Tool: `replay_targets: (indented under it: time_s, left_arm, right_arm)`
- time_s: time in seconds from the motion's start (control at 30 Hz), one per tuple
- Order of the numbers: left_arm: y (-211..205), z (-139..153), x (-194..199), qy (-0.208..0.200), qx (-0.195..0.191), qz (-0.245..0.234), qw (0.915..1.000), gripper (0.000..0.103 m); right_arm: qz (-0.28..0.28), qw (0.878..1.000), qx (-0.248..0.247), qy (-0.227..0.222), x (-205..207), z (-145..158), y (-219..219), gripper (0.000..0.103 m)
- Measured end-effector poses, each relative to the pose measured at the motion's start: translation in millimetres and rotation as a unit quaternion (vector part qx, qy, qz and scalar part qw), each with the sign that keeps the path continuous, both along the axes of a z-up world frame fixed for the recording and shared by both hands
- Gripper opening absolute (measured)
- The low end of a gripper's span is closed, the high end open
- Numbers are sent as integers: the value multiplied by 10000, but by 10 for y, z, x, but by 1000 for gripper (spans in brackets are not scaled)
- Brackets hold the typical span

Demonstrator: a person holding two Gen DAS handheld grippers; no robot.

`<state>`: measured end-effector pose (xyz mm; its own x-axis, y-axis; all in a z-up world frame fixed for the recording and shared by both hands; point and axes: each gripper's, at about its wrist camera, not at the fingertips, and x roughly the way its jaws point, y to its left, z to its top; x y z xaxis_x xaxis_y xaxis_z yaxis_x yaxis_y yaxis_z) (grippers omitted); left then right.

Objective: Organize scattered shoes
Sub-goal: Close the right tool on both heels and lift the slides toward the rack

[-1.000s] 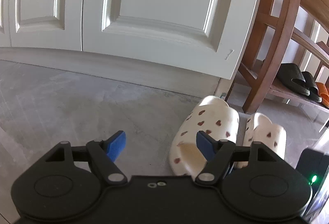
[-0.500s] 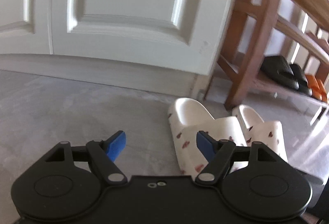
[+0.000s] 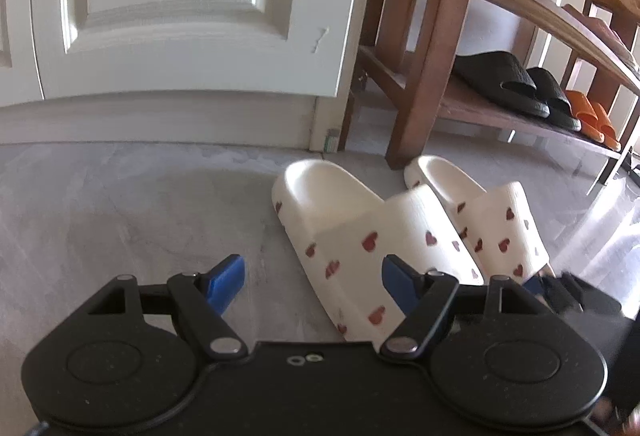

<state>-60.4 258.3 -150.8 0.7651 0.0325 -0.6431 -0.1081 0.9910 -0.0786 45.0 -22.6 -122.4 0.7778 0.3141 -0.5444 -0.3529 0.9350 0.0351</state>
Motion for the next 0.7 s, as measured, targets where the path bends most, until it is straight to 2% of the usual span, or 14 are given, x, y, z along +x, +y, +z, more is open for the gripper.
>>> replay_targets:
  time_s: [0.03,0.13,0.27,0.43,0.6,0.7]
  left_arm:
    - [-17,-1,-12,4,6,-14,10000,76]
    - [-61,5,-25,-8,48,-55,10000,76]
    - [-61,47,-20,-54,139,2,9999,76]
    - [-48,78,-24,-123,204,117,9996,76]
    - [-66,65,4,-109,156,111,9998,76]
    - [-83,68,6,-106,166,66,9998,76]
  right_arm:
    - [-39,10000,24,38,57,1,-23,85]
    - [-285,9994,168,39,177,-22,-82,91]
    - [-469,9987,215,29,203,-25,-77,92]
    - [-198,9997,163,1,120,22,-21,86]
    - [92,9990,-223,-387,-1,55,168,88]
    - [191,9987,-187,-439,88,94,222,85]
